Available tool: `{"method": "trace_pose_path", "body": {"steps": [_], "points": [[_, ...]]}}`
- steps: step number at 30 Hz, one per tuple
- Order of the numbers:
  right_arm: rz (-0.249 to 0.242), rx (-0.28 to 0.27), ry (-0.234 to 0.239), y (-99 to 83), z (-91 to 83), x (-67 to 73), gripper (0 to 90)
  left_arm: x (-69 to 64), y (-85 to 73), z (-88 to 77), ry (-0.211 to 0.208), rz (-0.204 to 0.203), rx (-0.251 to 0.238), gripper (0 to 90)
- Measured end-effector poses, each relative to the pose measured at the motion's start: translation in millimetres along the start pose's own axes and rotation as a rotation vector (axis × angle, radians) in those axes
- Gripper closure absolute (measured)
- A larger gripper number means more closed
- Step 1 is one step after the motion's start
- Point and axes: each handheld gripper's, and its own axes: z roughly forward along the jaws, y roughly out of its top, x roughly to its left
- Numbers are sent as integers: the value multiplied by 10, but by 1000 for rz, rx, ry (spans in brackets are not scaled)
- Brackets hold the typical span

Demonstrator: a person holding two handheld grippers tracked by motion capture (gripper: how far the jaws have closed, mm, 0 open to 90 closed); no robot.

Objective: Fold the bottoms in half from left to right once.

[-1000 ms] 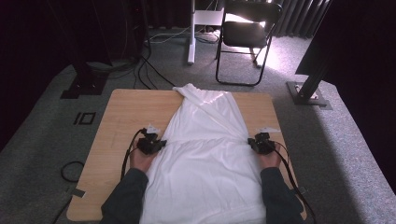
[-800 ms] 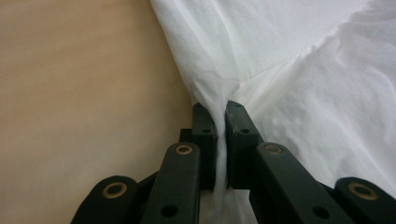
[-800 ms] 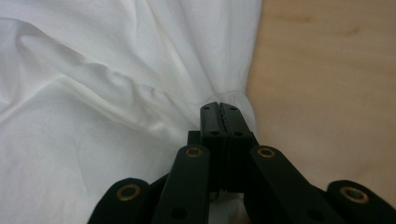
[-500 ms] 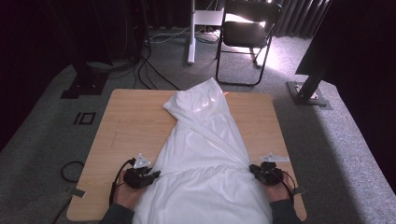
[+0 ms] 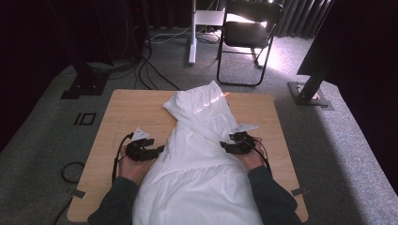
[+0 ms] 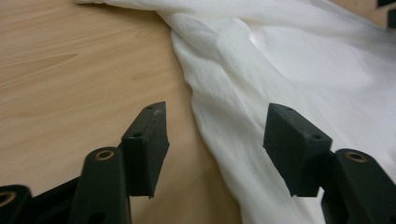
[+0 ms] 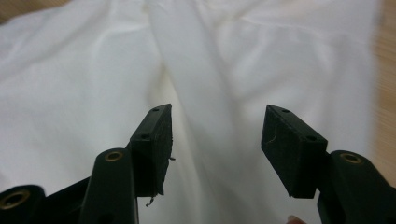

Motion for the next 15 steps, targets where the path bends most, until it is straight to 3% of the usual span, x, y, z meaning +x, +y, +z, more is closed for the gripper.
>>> {"method": "trace_pose_path", "body": {"steps": [3,6,7,8,9,11,13,15], "points": [[-39,37,-34,96,275,72,404,27,40,272,2,-12,57,415],[-44,56,-54,149,495,83,418,36,37,484,6,-27,96,409],[-45,58,-51,155,528,82,444,45,32,540,-4,-39,101,409],[-53,66,-43,165,567,75,528,43,34,553,-10,-45,93,412],[-60,69,-49,169,577,72,664,46,46,559,-19,-49,97,446],[-50,55,-63,187,551,42,799,35,70,561,-20,-37,127,640],[-13,13,-77,229,431,-22,863,15,66,551,-13,0,153,852],[31,-55,-101,286,245,-128,870,14,49,527,-17,3,153,900]]}}
